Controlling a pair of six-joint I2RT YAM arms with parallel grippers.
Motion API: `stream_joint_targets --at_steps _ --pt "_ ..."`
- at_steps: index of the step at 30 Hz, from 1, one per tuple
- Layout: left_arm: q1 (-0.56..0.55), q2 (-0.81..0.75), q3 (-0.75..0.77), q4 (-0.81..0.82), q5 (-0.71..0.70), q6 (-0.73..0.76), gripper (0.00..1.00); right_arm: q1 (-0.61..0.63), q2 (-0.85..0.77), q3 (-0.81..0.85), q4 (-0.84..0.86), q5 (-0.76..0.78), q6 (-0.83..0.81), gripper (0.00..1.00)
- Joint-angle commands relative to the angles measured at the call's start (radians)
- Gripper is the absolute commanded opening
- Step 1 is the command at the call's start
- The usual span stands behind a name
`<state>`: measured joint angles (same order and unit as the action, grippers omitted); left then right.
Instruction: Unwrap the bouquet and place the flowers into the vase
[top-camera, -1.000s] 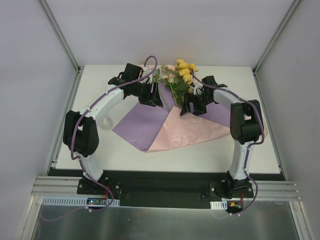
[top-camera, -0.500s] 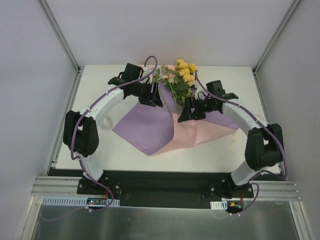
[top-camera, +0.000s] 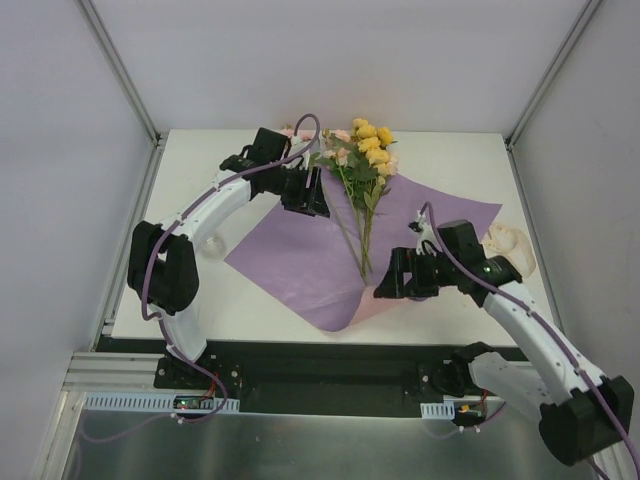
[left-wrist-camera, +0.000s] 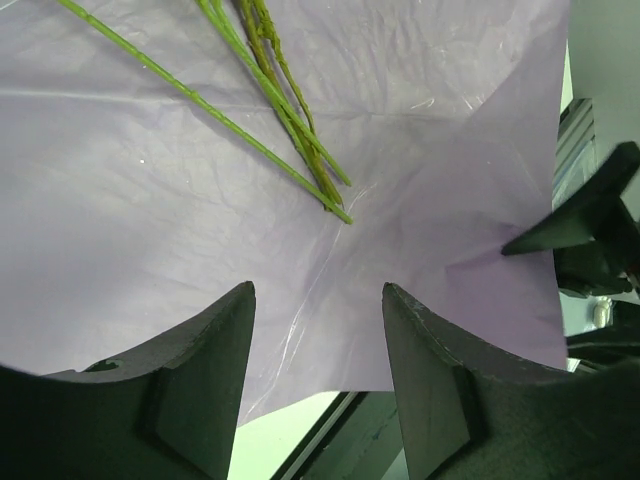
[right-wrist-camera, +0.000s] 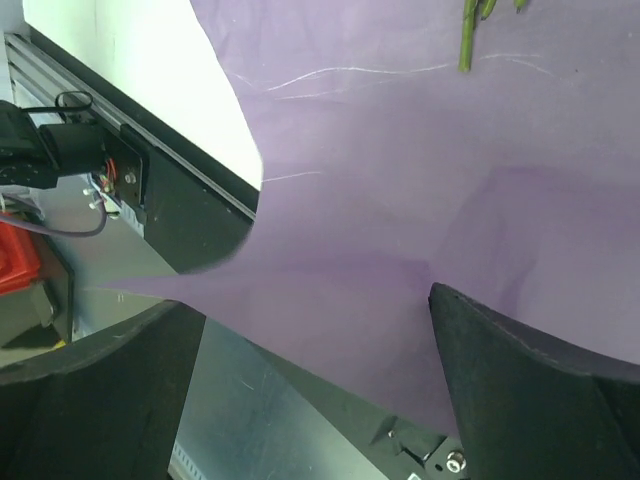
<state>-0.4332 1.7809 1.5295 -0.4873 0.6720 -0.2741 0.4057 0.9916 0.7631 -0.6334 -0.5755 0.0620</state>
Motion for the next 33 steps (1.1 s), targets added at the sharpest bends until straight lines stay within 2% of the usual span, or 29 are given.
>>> stream_joint_targets --at_steps 1,4,8,12,16,21,24,25,28,32,33 --pt "-0.019 -0.009 0.035 -0.007 0.012 0.019 0.53 0.024 -0.175 -0.010 -0.133 0.143 0.154 0.96" --pt "-0.032 -0.011 0.034 -0.007 0.003 0.024 0.53 0.025 -0.261 -0.002 -0.192 0.213 0.171 0.96" --pt "-0.036 -0.015 0.034 -0.011 -0.006 0.029 0.53 0.031 -0.318 0.018 -0.170 0.139 0.141 0.96" --pt "-0.036 -0.026 0.037 -0.016 -0.017 0.035 0.54 0.073 -0.308 0.001 -0.074 0.049 0.154 0.99" --pt "-0.039 -0.037 0.035 -0.019 -0.028 0.039 0.54 0.183 -0.324 0.041 -0.029 0.158 0.139 0.99" --pt "-0.045 -0.049 0.043 -0.030 -0.054 0.050 0.54 0.206 -0.360 0.064 0.058 0.273 0.160 0.98" --pt "-0.045 -0.067 0.044 -0.033 -0.072 0.055 0.54 0.208 -0.217 0.122 0.046 0.403 0.154 0.97" --pt "-0.045 -0.074 0.043 -0.034 -0.086 0.058 0.54 0.219 -0.106 0.210 0.022 0.495 0.157 0.96" --pt "-0.045 -0.112 0.032 -0.033 -0.193 0.059 0.54 0.239 0.072 0.329 0.015 0.636 0.153 0.96" --pt "-0.044 -0.150 0.023 -0.031 -0.281 0.050 0.53 0.240 0.315 0.470 0.046 0.641 0.059 0.96" --pt "-0.044 -0.167 0.020 -0.031 -0.291 0.053 0.53 0.240 0.367 0.498 0.037 0.652 0.036 0.91"
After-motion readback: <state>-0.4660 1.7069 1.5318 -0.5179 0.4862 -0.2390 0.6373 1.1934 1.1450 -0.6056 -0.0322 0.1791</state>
